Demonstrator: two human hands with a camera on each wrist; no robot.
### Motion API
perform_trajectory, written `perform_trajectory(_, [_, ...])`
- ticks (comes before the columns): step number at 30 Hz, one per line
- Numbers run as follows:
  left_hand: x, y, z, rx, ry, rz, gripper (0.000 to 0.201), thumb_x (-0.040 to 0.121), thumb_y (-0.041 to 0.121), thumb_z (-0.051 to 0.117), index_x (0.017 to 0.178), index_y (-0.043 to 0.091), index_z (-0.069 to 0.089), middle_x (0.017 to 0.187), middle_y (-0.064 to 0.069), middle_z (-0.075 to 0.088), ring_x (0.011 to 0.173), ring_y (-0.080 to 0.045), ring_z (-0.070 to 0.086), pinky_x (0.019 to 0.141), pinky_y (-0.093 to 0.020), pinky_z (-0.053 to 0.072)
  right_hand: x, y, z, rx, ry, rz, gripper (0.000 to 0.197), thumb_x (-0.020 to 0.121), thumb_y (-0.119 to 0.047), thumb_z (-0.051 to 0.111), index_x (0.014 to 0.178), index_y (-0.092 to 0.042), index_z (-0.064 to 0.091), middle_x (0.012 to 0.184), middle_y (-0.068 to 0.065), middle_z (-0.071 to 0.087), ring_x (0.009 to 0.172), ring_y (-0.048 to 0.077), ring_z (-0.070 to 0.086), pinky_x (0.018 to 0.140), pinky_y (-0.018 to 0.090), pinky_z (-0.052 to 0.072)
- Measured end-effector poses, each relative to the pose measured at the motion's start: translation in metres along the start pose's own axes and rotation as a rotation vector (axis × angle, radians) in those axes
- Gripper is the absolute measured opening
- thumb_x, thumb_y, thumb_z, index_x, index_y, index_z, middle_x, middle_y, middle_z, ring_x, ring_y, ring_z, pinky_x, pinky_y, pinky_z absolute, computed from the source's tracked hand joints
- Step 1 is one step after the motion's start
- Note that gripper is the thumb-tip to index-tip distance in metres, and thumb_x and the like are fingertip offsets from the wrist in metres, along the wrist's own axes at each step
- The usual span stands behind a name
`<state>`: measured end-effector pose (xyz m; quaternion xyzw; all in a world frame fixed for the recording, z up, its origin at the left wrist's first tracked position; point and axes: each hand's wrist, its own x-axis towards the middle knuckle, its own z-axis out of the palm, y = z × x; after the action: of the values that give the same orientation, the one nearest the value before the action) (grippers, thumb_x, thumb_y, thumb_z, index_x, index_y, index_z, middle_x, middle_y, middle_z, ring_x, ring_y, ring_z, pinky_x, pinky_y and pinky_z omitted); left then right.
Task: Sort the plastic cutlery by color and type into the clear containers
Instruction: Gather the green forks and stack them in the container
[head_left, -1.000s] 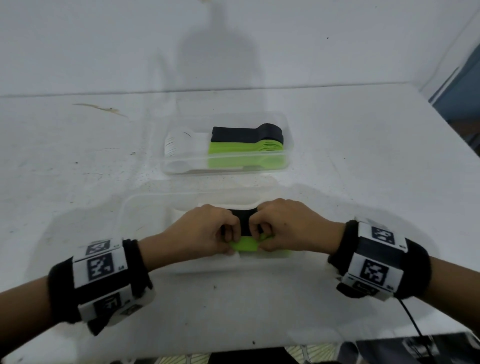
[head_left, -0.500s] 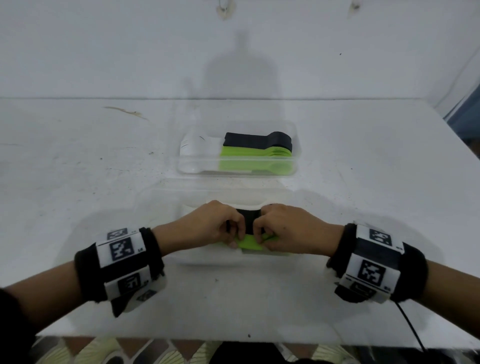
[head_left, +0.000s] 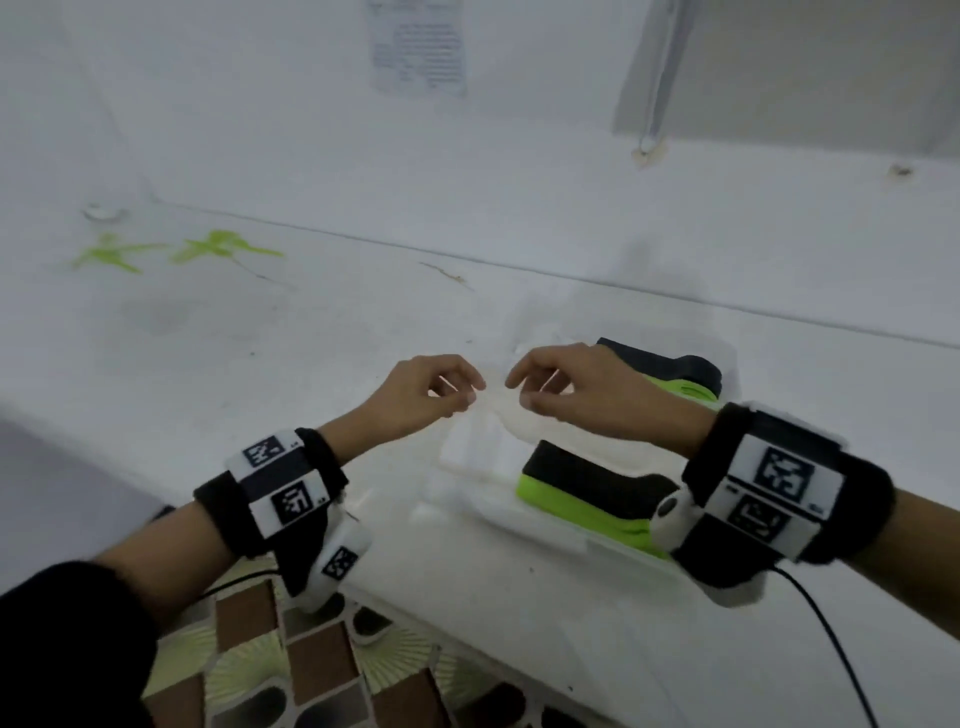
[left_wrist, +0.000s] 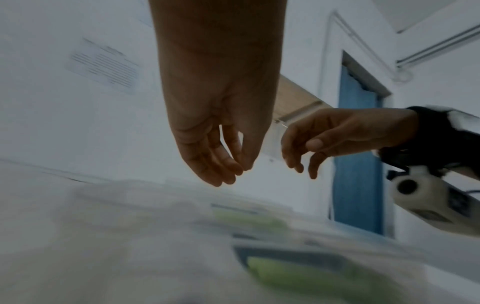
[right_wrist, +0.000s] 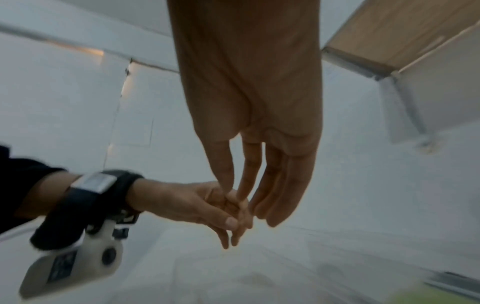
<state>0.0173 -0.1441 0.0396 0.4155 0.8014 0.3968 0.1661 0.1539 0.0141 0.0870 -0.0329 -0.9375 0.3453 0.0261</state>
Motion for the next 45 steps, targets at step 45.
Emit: perform_trajectory(45, [0.05, -0.404, -0.441, -0.111, 0.439, -0.266, 0.018, 0.089, 0.003, 0.056, 0.105, 0.003, 0.062, 0.081, 0.008, 0.056, 0.069, -0.005, 0.053, 0.051, -0.008, 0.044, 0.563, -0.177, 0.287, 0.171, 0.154, 0.099, 0.025, 0.084, -0.004, 0.058, 0.108, -0.008, 0.065, 0.102, 0.012, 0.067, 0.087, 0.014, 0.054, 0.068, 0.017, 0.036])
